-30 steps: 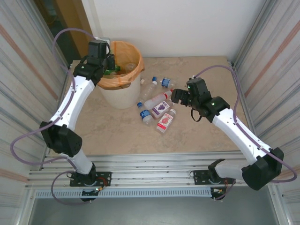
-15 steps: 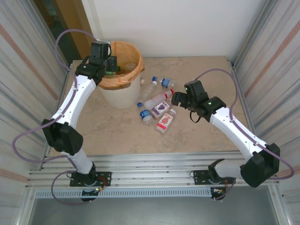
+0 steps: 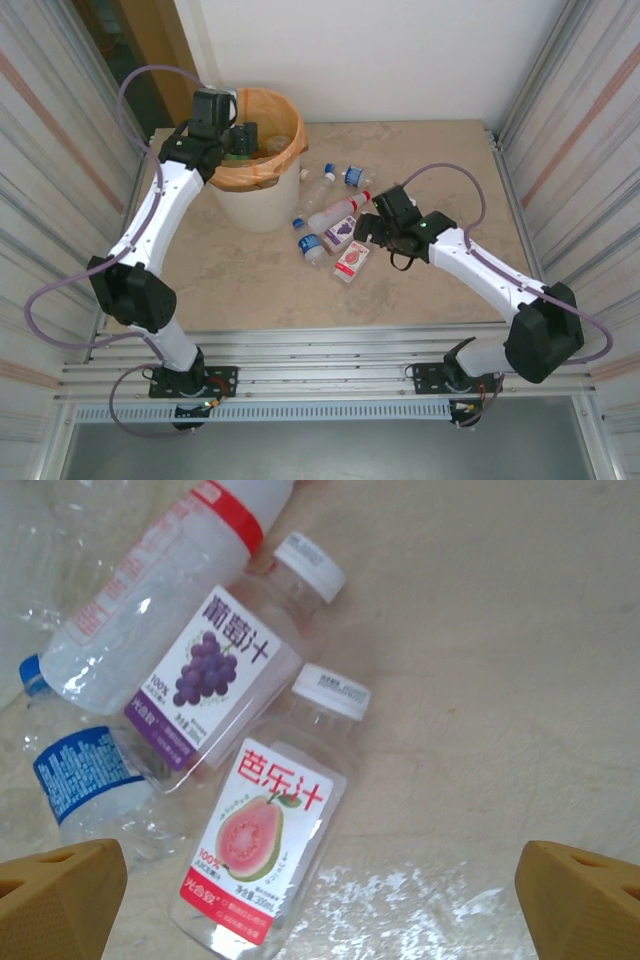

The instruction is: Put the plastic bottles in the bin

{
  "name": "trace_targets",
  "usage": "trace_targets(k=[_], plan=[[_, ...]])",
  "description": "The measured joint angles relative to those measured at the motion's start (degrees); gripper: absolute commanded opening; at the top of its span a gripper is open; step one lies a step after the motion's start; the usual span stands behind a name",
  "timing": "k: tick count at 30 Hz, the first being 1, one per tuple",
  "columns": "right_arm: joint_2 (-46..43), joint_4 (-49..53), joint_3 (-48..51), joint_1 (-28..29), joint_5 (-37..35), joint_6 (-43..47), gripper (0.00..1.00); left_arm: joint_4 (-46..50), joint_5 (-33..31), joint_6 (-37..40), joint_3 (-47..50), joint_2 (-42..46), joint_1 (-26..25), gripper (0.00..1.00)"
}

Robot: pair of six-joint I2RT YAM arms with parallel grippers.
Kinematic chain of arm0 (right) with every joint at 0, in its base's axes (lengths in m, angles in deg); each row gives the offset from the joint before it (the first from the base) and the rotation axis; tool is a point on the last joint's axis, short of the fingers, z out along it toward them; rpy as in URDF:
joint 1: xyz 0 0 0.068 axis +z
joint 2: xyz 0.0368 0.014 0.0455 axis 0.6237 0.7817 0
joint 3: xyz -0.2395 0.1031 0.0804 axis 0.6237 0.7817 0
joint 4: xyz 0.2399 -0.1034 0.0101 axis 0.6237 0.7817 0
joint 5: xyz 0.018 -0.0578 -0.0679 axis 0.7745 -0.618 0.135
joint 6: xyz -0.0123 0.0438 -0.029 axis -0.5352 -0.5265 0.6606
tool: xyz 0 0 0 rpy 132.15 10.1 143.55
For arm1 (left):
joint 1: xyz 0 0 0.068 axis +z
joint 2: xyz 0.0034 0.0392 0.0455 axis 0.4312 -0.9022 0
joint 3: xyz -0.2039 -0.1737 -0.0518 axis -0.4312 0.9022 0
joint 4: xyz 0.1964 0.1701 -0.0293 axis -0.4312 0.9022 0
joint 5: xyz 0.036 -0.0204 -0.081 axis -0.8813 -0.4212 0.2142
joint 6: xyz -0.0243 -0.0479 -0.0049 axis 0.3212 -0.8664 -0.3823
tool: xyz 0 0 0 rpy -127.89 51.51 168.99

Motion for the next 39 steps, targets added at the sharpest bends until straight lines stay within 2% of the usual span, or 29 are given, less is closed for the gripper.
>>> trace_targets(k=[7, 16, 23, 30, 39], plan=[[4.72, -1.14, 1.84, 3.69, 2.01, -3.32, 0.98, -0.81, 3.39, -2.43, 4.22, 8.04, -1.64, 0.99], [12.72, -3.13, 1.20, 6.80, 3.45, -4.92, 0.98, -4.28, 4.98, -5.25, 14.91, 19.63, -7.80, 0.99], [17.66, -4.37, -1.09, 6.99, 3.72, -4.90, 0.98, -7.52, 6.62, -10.08, 24.83, 27.08, -8.22, 0.99], [20.72, -5.57, -2.12, 7.04, 3.69, -4.87, 0.99, -9.35, 8.31, -13.27, 27.47, 28.94, -8.55, 0.99], [21.75, -6.27, -2.05, 6.25, 4.02, -4.17, 0.80, -10.80, 9.68, -15.30, 28.98, 28.94, -8.61, 0.99]])
